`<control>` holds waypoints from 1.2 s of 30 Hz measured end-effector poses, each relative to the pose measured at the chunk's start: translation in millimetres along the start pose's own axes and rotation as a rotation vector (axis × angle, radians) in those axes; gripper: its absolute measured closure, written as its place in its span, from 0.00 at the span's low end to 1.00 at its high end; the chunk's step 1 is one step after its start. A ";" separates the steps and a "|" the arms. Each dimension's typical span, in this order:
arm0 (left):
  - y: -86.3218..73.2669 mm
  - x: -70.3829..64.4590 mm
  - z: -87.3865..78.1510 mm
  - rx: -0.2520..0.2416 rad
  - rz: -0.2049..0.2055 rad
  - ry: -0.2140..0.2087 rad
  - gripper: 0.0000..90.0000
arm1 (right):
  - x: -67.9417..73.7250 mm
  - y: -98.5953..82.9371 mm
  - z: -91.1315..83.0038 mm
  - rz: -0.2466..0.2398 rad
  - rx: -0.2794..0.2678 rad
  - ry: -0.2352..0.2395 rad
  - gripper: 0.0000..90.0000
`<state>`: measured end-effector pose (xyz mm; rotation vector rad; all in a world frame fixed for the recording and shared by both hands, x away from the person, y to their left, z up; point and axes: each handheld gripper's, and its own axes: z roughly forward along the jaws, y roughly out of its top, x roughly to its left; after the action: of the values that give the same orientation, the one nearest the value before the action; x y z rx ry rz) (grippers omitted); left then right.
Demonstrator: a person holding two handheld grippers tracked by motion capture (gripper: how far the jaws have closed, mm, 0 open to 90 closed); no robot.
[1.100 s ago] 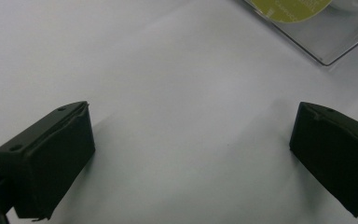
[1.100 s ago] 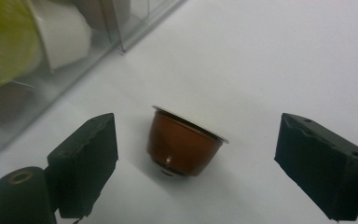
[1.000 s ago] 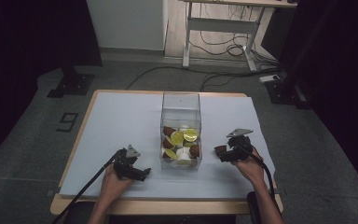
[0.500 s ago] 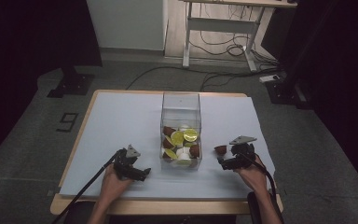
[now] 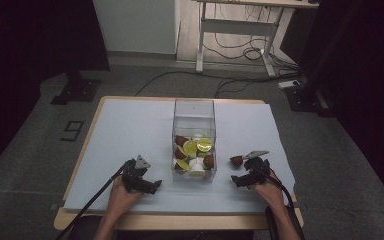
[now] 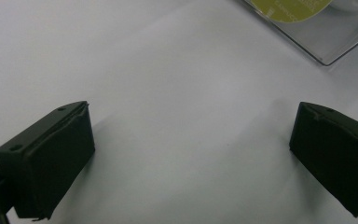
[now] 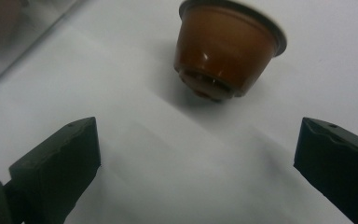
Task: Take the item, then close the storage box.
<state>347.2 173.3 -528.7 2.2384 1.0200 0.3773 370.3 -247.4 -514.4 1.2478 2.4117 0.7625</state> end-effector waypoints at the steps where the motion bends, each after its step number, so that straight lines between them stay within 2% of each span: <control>1: 0.0 0.0 0.0 0.000 0.000 0.001 0.00 | -0.3 -0.8 1.6 0.003 0.005 0.002 0.01; 3: 0.0 0.0 0.0 0.000 0.000 0.000 0.00 | -1.0 -2.1 5.9 0.004 0.033 0.010 0.00; 5: 0.0 0.0 0.0 0.000 0.000 0.001 0.00 | -2.8 -2.5 7.7 0.020 0.038 0.021 0.00; 24: 0.1 0.0 -0.3 0.000 0.002 -0.003 0.00 | -2.5 -3.0 7.3 0.019 0.034 0.021 0.00; 32: -0.5 -4.3 -5.3 0.001 0.036 -0.015 0.04 | 0.7 -2.4 -0.6 -0.008 -0.004 0.030 0.00; 34: 0.3 -5.6 -7.5 -0.007 0.041 -0.018 0.04 | 1.3 -1.3 -5.0 -0.024 -0.019 0.021 0.02; 36: 2.6 -7.2 -12.0 -0.035 0.040 -0.035 0.04 | 1.7 -0.5 -8.8 -0.033 -0.029 0.022 0.04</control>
<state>338.1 171.8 -517.8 2.2287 0.9449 0.3687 364.6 -248.9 -507.6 1.1913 2.4233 0.8031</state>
